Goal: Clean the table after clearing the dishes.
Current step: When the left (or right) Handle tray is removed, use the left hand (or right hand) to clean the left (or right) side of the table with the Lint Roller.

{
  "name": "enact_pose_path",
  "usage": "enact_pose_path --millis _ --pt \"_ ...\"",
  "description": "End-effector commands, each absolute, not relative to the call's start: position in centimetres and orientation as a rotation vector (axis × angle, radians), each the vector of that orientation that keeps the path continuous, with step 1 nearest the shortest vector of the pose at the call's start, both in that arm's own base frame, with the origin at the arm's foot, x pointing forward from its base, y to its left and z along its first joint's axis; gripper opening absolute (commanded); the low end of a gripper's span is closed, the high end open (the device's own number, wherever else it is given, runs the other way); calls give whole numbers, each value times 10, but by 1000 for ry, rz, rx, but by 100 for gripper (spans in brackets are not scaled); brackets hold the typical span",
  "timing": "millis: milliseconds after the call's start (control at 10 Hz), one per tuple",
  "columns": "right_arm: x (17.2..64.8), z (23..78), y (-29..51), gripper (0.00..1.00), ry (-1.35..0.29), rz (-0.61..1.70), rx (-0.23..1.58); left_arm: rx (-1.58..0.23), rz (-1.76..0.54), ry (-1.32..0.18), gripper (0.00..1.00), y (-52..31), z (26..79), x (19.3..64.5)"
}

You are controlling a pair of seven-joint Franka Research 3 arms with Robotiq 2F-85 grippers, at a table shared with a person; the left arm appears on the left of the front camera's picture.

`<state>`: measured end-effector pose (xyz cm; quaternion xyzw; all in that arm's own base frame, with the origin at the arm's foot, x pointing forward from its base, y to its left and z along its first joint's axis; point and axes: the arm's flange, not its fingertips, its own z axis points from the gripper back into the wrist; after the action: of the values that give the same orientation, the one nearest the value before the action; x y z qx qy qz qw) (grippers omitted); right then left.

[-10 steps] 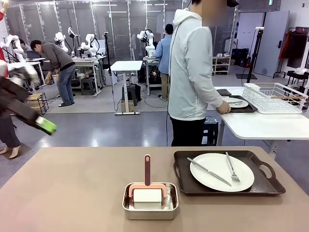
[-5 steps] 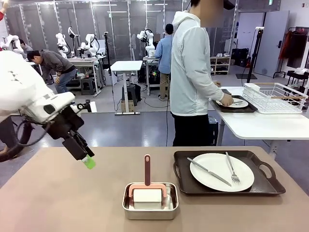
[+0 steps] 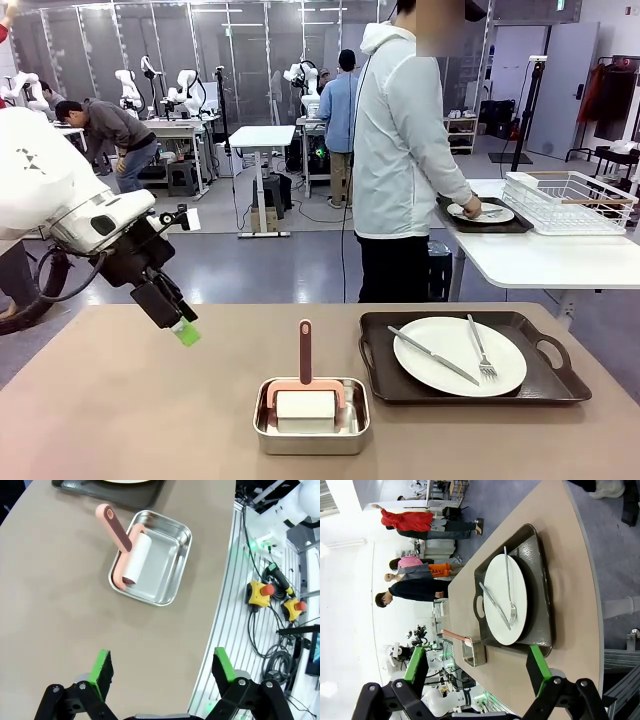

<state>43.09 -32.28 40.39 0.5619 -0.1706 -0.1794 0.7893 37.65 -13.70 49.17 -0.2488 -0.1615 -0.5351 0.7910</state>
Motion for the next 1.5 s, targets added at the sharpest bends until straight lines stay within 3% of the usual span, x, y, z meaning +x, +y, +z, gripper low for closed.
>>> enact_pose_path --millis 0,800,1100,1400 --pt "429 407 -322 100 -372 -385 1211 -534 -1152 -345 100 -137 491 377" --pt "429 407 -322 100 -372 -385 1211 -278 -1440 -103 100 -285 434 469" --pt "429 407 -322 100 -372 -385 1211 -194 -1448 -19 100 -316 415 496" --pt "429 407 -322 100 -372 -385 1211 -270 -1486 91 100 -337 413 507"
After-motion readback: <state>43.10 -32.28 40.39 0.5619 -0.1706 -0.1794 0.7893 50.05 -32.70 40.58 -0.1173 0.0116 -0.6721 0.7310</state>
